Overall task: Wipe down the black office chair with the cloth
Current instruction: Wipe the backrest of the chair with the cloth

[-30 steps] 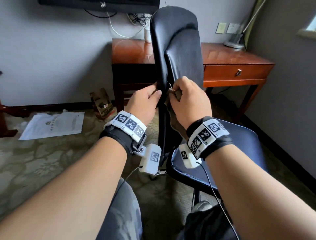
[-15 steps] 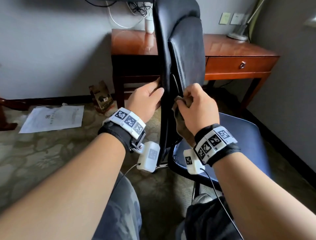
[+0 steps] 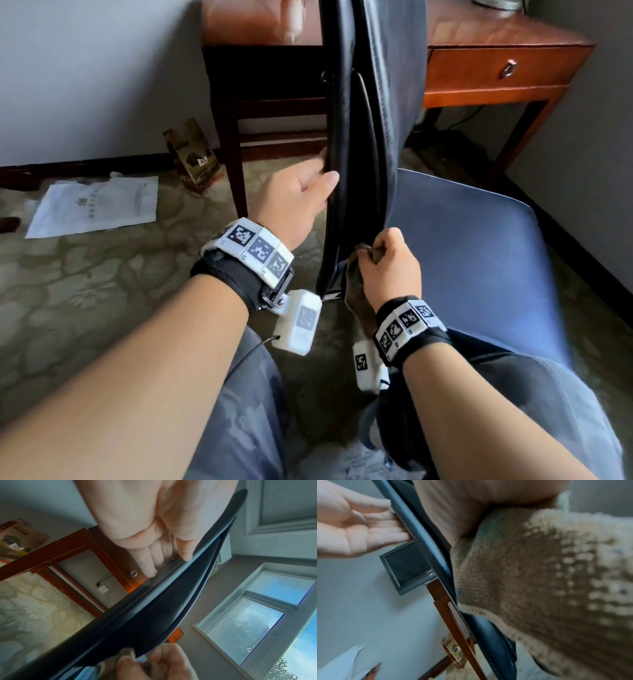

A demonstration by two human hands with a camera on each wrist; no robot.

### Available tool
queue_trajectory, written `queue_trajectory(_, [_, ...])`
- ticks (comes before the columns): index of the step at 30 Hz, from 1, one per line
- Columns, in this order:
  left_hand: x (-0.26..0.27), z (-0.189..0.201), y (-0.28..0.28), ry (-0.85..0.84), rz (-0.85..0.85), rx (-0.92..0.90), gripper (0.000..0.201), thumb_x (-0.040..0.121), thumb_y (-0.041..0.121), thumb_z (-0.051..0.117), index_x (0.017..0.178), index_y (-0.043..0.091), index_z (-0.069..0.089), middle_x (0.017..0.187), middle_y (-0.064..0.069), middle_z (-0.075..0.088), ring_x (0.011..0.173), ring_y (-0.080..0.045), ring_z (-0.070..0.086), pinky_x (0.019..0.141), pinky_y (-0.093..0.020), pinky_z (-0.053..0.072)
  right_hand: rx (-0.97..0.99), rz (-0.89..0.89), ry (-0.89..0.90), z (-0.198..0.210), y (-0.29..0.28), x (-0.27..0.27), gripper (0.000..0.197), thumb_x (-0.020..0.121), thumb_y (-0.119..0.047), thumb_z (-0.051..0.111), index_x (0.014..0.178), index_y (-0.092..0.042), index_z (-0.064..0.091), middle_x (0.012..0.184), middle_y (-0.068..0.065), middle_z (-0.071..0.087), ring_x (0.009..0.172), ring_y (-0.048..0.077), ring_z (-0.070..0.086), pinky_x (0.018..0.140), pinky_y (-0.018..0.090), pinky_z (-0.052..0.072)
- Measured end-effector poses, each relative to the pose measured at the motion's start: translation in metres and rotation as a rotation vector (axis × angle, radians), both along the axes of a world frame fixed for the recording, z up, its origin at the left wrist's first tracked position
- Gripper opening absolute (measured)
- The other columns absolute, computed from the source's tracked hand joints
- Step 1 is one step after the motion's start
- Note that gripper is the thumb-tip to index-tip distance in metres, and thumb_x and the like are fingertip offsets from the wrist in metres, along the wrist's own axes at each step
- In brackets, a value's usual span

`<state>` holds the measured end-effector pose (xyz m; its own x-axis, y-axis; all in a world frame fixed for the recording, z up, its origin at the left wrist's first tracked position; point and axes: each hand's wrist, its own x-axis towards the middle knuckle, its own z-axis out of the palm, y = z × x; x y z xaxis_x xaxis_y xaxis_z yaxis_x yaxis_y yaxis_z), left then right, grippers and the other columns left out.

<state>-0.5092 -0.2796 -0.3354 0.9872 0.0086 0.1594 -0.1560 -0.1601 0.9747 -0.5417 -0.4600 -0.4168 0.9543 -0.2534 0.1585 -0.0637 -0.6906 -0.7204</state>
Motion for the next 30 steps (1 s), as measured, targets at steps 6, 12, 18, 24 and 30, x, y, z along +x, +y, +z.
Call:
queue_trajectory(6, [-0.003,-0.043,-0.005,0.051,0.064,0.148,0.039,0.098,0.06,0.056,0.1,0.026,0.075,0.055,0.011,0.048,0.054,-0.013,0.046,0.063,-0.035,0.05,0.078,-0.071,-0.146,0.011,-0.003,-0.006,0.028,0.091,-0.028,0.072,0.087,-0.024,0.044,0.07,-0.011,0.056,0.068,-0.001,0.054,0.056,0.01,0.035])
queue_trajectory(12, [-0.01,-0.08,-0.016,0.161,0.068,-0.014,0.061,0.082,0.086,0.06,0.101,0.032,0.078,0.083,-0.009,0.074,0.089,-0.03,0.074,0.095,-0.056,0.059,0.16,-0.125,-0.095,-0.004,0.003,-0.002,0.037,0.091,-0.032,0.071,0.082,-0.029,0.035,0.073,-0.01,0.055,0.067,-0.001,0.052,0.055,0.01,0.032])
queue_trajectory(18, [-0.009,-0.084,-0.021,0.136,0.108,-0.037,0.024,0.088,0.072,0.054,0.076,0.059,0.071,0.09,0.006,0.07,0.099,-0.023,0.069,0.103,-0.057,0.055,0.207,-0.073,0.049,-0.029,0.008,0.007,0.031,0.09,-0.034,0.072,0.088,-0.026,0.042,0.077,-0.008,0.059,0.071,0.001,0.055,0.057,0.016,0.035])
queue_trajectory(24, [-0.012,-0.106,-0.021,0.238,0.107,-0.021,0.072,0.072,0.096,0.059,0.081,0.025,0.071,0.072,-0.01,0.064,0.075,-0.024,0.061,0.089,-0.055,0.06,0.169,-0.045,0.042,-0.026,0.006,0.007,0.029,0.089,-0.033,0.074,0.086,-0.023,0.046,0.077,-0.008,0.059,0.072,0.003,0.055,0.066,0.027,0.042])
queue_trajectory(30, [-0.012,-0.105,-0.024,0.242,0.154,-0.007,0.044,0.07,0.097,0.055,0.086,0.06,0.074,0.083,0.014,0.077,0.092,-0.012,0.076,0.098,-0.045,0.061,0.026,-0.007,-0.234,0.028,-0.011,0.007,0.031,0.087,-0.026,0.074,0.083,-0.018,0.045,0.077,-0.003,0.052,0.069,0.014,0.048,0.059,0.012,0.037])
